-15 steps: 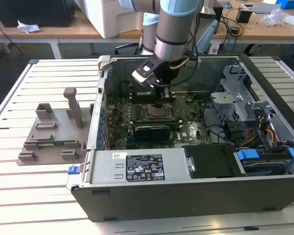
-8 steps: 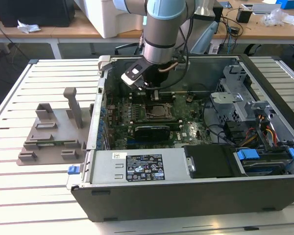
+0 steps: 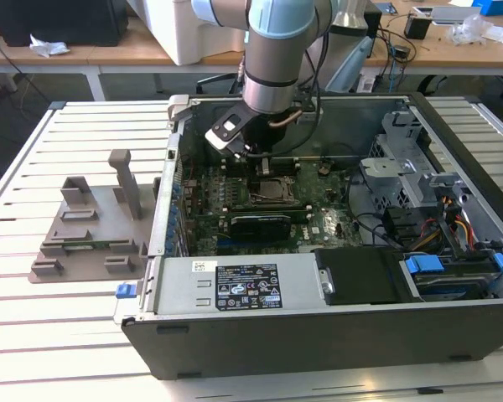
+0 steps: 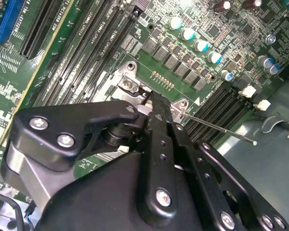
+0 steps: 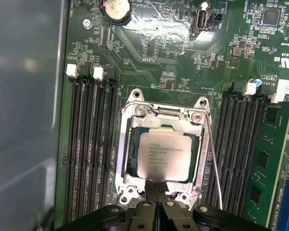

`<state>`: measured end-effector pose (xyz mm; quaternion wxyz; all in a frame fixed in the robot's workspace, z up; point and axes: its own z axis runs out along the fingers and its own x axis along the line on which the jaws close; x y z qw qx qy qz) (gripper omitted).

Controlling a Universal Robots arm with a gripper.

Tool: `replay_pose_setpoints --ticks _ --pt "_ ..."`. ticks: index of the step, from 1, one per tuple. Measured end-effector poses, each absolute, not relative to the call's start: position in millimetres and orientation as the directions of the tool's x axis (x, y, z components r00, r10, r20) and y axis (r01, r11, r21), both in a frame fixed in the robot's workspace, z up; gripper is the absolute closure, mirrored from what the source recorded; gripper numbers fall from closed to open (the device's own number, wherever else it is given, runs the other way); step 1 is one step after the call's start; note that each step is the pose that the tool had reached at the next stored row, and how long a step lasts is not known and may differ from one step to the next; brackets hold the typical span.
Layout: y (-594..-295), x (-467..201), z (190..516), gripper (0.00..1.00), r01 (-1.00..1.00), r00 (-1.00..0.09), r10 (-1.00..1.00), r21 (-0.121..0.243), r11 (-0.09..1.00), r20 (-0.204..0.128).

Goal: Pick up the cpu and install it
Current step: 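Close the cpu cover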

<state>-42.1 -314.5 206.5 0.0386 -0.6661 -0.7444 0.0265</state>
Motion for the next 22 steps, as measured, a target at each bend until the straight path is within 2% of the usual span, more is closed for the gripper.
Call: replay_pose_setpoints --ticks 10,20,22 --pt "-317.1 -40.1 204.9 0.89 0.990 -0.110 0.992 -0.087 0.114 0.056" --pt "-317.7 -27.6 219.2 0.89 0.989 -0.109 0.992 -0.090 0.114 0.058" --pt "-317.8 -14.5 219.4 0.89 0.988 -0.108 0.992 -0.105 0.114 0.059"
